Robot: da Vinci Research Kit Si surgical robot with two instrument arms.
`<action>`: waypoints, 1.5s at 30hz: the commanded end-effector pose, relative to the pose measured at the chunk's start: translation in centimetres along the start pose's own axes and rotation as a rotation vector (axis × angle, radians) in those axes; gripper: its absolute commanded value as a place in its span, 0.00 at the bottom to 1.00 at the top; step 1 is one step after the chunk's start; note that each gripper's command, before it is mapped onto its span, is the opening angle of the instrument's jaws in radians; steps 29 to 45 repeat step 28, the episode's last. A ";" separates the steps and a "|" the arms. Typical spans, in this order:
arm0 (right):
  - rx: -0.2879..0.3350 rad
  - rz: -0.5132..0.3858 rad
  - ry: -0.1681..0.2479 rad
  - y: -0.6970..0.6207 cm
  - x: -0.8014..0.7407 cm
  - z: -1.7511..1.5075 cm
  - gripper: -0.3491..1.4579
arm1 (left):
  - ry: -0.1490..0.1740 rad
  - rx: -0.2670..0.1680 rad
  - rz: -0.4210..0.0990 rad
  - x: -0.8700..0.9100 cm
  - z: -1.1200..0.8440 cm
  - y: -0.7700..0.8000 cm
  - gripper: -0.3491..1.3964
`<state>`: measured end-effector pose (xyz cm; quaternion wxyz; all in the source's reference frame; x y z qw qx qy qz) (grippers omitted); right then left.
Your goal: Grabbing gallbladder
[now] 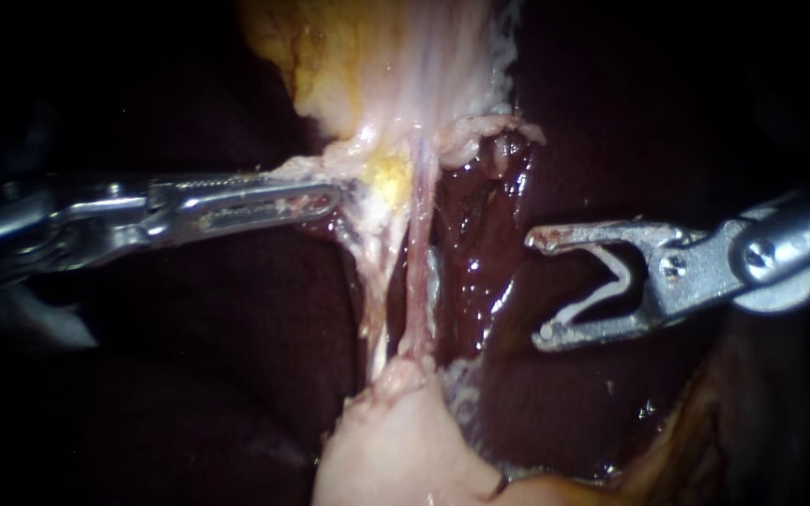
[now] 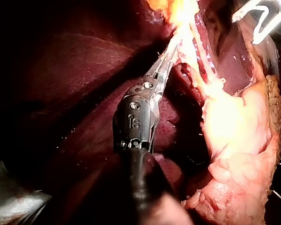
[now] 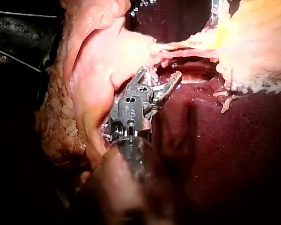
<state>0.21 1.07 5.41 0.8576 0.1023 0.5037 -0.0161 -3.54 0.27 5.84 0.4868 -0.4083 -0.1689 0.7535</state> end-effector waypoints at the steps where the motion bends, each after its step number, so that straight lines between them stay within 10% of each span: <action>1: 0.000 0.000 0.000 0.00 0.00 0.00 0.47 | -0.006 -0.001 0.001 0.01 -0.04 0.01 0.00; 8: 0.000 0.000 0.000 0.00 0.00 -0.01 0.47 | -0.023 -0.012 -0.018 0.30 -0.38 0.13 0.00; 15: 0.000 0.000 0.000 0.00 -0.01 -0.01 0.47 | 0.028 -0.028 0.000 0.69 -0.68 0.31 0.00; 45: 0.001 -0.001 0.000 0.00 -0.01 -0.01 0.47 | 0.035 -0.015 0.001 0.66 -0.72 0.19 0.00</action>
